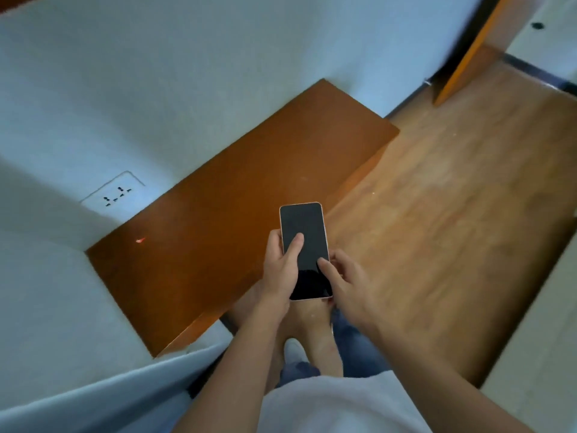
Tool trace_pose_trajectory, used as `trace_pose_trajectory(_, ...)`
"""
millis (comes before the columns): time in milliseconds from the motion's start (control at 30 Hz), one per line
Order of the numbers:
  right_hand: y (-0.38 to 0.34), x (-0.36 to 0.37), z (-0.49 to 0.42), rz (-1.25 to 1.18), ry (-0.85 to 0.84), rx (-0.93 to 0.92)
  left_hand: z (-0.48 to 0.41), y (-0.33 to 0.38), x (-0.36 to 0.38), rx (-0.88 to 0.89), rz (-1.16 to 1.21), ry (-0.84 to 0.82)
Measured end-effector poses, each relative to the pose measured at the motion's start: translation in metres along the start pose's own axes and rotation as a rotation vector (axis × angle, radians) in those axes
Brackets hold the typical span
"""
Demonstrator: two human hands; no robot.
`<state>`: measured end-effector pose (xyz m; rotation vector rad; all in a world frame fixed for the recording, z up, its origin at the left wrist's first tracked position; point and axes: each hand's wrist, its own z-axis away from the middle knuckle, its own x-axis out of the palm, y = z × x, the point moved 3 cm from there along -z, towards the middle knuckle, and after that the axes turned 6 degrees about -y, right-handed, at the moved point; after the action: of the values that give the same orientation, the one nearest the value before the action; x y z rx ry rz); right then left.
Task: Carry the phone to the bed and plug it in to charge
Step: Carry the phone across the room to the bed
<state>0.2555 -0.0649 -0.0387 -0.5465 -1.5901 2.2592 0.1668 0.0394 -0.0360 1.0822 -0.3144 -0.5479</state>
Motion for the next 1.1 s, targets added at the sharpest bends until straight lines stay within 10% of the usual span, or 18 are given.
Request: trace_pose_trajectory(1100, 0.06, -0.447, -0.009, -0.265, 0.685, 0.266, -0.102, 0.065, 0.51, -0.108, -0.231, -0.673)
